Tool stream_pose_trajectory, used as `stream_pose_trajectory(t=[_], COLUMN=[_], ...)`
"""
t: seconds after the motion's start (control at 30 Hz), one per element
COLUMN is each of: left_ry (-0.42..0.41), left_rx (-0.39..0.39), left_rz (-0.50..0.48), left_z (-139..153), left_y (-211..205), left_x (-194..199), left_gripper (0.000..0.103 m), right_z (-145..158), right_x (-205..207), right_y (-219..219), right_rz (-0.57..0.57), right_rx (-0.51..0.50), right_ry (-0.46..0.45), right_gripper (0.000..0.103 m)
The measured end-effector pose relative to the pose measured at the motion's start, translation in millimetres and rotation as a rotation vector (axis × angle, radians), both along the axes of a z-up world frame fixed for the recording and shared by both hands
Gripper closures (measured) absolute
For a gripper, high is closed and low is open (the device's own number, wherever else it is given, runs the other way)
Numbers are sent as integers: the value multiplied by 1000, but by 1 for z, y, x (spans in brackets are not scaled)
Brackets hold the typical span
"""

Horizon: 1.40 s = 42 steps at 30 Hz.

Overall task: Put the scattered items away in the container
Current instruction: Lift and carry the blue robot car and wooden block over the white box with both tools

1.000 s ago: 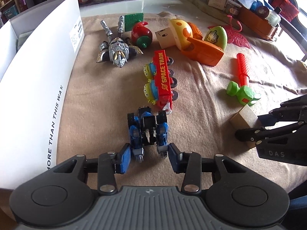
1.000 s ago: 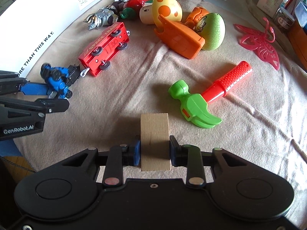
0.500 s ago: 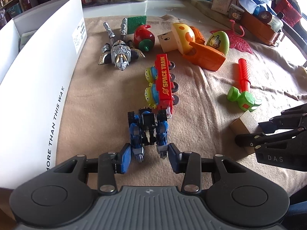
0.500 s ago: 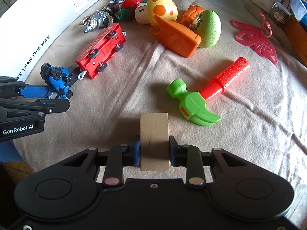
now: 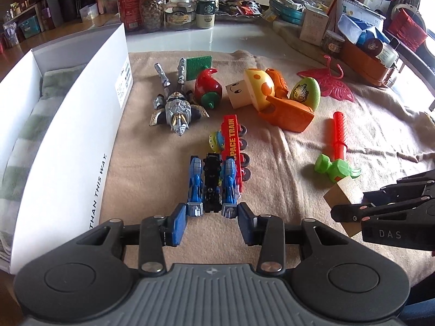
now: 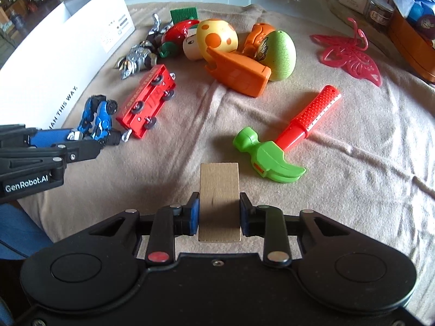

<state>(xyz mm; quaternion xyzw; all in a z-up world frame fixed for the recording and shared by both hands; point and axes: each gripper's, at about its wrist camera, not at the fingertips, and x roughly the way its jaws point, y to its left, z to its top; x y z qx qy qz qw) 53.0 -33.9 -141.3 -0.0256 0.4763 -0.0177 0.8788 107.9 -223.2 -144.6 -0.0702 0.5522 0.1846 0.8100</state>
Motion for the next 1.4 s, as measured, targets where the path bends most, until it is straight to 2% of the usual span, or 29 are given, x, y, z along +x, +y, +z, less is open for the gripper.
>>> stream_pose_trajectory(t=[0.23,0.87,1.2,1.4], left_ry=[11,-52,-136,-204], left_rx=[-1,16,15,18], left_rz=[19,36,54,109], left_z=[6,53,102,139], left_y=[1,-1,10,39], left_x=[1,-12,-22,-31], left_gripper=[62,62,62,62], right_z=[9,25,37,66], right_x=[-2,-10,-9,-6], right_y=[-6,-11,-8,12], right_rz=[-28,-46,-47,-20], right_rx=[29,67,72,85], right_ry=[-21,-60,-82,-122], right_gripper=[73,73,73,73])
